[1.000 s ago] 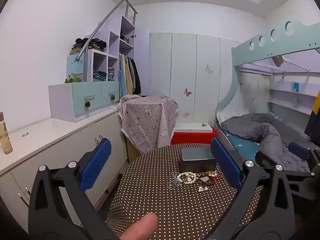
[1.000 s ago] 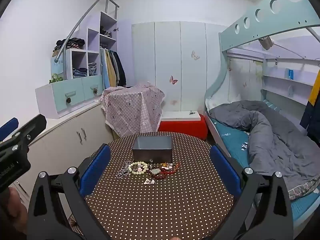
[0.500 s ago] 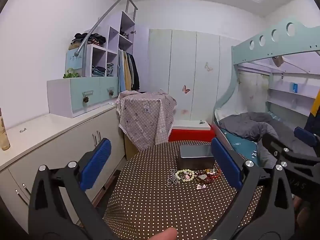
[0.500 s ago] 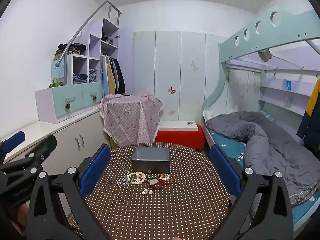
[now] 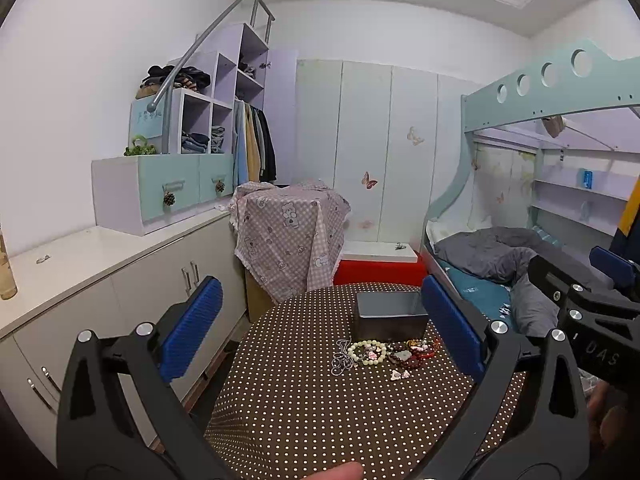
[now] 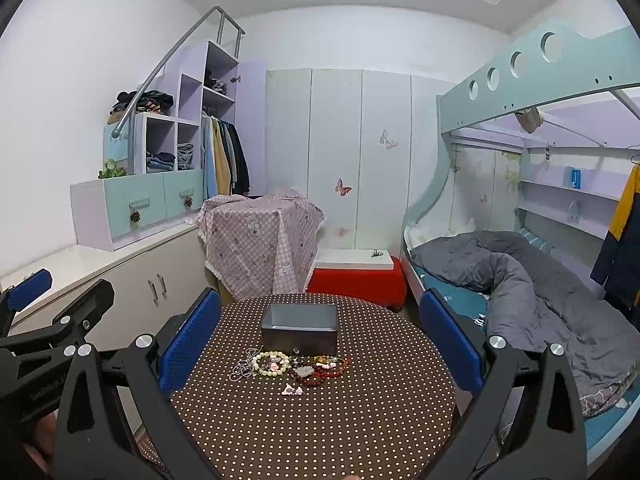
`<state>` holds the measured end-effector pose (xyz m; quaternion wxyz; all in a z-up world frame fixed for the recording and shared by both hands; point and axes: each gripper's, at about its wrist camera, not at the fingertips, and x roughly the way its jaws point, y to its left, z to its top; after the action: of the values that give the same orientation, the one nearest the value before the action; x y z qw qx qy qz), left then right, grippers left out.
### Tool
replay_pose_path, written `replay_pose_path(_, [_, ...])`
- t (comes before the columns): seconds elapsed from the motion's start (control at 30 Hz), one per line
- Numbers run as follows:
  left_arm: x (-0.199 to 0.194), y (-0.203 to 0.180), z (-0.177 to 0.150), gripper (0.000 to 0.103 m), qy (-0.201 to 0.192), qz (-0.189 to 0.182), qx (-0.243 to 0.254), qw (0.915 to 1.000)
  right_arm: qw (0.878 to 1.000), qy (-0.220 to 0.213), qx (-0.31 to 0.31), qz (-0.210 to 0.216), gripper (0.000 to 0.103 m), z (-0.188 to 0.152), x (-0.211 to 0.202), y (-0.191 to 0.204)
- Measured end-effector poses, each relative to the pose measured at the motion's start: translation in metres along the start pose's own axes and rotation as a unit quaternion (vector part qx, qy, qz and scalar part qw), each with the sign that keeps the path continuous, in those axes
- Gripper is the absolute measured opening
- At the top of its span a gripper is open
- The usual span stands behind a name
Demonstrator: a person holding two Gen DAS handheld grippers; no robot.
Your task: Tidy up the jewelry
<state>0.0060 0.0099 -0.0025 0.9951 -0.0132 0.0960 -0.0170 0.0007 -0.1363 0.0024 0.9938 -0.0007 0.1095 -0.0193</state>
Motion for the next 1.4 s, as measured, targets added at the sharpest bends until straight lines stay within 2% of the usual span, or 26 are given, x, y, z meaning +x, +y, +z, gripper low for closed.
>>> replay_pose_path(1.07, [0.006,-0.002,-0.001,0.098,0.007,-0.004,-0.003,1.0000,1.000,0.000,0.000,-0.001,0.096,-0.001,0.005,-0.006])
replay_pose_path(1.2, [0.019,0.001,-0.007,0.098,0.017,0.002,0.002,0.9999,1.000,0.016,-0.002,-0.009,0.096,-0.010,0.021,-0.012])
replay_pose_path(1.4, [0.068,0.007,-0.040,0.098,0.081,0.015,0.008,0.9966,0.996,0.084,0.003,-0.015,0.096,-0.044,0.071,-0.030])
